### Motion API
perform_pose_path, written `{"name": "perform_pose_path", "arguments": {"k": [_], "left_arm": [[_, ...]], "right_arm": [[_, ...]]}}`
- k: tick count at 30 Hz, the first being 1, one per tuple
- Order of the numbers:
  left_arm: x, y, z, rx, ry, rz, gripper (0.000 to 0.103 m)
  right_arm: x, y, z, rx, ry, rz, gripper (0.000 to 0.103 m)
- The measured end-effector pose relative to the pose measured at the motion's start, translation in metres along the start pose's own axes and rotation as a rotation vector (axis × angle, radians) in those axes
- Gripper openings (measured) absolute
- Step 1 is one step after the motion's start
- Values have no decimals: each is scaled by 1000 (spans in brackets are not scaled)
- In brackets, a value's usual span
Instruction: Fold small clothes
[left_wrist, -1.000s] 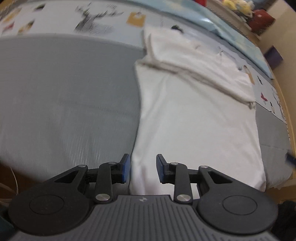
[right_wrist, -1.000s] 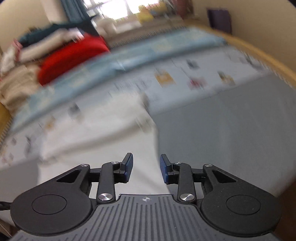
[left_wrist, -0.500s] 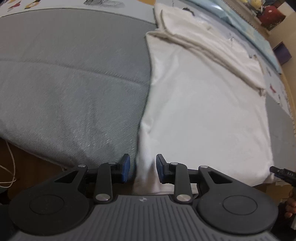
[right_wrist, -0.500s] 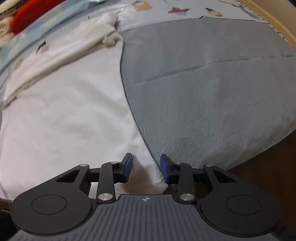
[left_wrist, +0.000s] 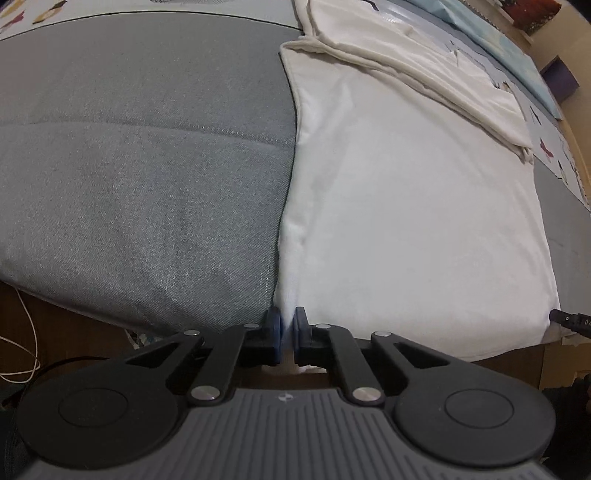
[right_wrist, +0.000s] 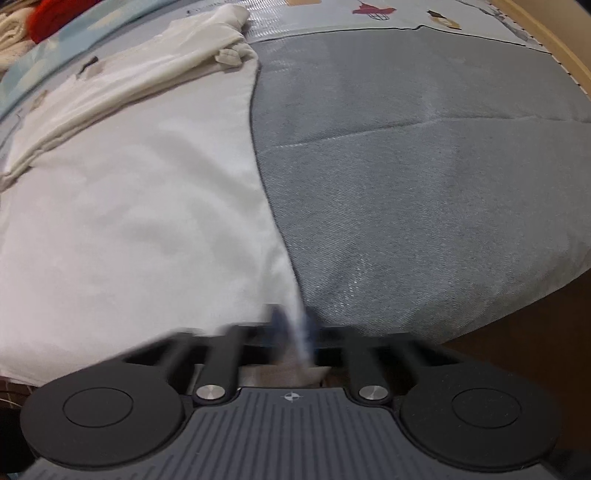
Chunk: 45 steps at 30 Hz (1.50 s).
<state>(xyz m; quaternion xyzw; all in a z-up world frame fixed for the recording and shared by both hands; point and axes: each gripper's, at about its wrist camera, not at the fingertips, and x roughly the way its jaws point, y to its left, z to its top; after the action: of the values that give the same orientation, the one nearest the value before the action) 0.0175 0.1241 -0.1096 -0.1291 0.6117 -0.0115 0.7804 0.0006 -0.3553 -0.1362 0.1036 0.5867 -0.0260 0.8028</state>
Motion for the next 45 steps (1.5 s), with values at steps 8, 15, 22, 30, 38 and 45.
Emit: {"name": "perform_pose_path", "arguments": {"k": [8,15,22,30,38,45], "left_arm": [[7,-3,-2,15,35,42,10],[-4,-15,-3,72,-23,34,5],[-65,-30,0,176,-161,-11,5],[-162,-27,-33,285,-279,-107,5],[-212,-9,-77,356,-262,-206,5],[-154,-12,17,273,-277,-156,5]], "right_arm": [[4,2,0,-15,20,-5,9],[-5,-1,4,5,-27,26,5],[-65,-15,17,105,-231,189,4],[-135,-45,16,156,-298,300,3],[-191,-74,-28,124,-237,373,3],[-149,-68,24,136,-212,344,3]]}}
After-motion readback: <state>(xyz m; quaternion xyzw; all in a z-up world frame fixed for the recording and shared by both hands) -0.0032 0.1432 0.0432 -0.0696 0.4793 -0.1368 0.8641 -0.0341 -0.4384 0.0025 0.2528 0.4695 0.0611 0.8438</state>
